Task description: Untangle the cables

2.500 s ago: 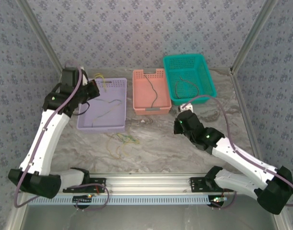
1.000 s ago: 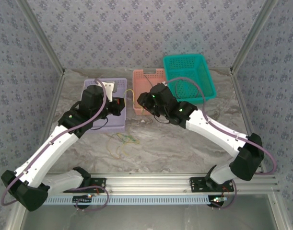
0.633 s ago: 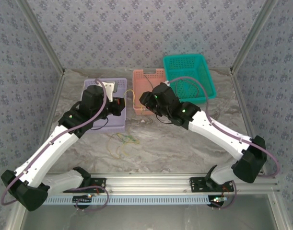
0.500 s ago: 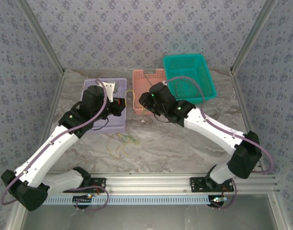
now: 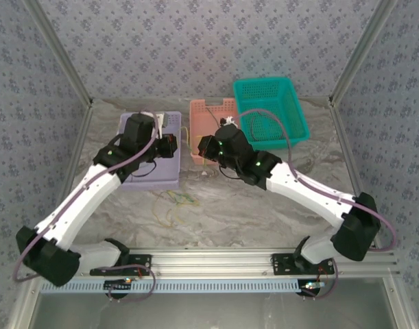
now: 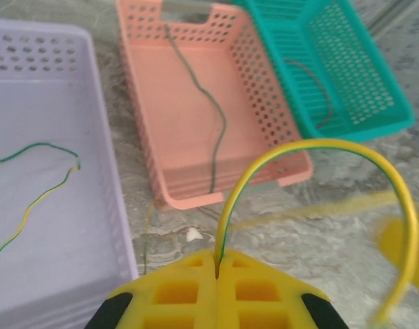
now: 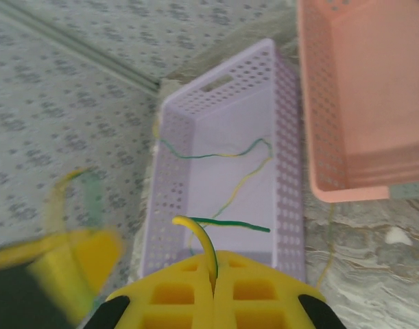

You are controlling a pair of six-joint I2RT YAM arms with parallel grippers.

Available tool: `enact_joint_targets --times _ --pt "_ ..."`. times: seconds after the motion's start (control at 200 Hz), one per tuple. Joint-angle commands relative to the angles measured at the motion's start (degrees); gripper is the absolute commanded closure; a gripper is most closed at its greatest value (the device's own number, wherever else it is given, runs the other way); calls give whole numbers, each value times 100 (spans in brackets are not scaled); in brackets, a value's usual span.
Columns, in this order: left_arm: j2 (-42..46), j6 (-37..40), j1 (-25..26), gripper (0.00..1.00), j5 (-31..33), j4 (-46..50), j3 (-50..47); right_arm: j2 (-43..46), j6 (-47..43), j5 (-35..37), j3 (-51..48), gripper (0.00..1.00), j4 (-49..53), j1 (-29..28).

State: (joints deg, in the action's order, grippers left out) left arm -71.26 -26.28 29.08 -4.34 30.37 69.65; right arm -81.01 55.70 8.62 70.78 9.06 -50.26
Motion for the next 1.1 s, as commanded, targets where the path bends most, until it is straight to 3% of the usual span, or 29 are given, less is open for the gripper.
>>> enact_joint_targets --times 0.0,0.245,0.6,0.854,1.099 --pt "-485 -149 -238 100 -213 198 499 518 -650 74 -180 100 -628 -250" --pt "-1548 -267 -113 100 -510 558 980 1307 -1496 425 -398 100 -1171 -517" --pt "-1393 -950 655 100 -900 -297 -157 1499 -2843 492 -29 100 -2077 -378" --pt "-904 -1347 1129 100 -1609 -1591 -1058 1464 -2582 -70 411 100 -2348 642" --pt "35 -821 2067 100 -1304 -2496 -2006 1116 -1653 -5 1097 100 -1534 2018"
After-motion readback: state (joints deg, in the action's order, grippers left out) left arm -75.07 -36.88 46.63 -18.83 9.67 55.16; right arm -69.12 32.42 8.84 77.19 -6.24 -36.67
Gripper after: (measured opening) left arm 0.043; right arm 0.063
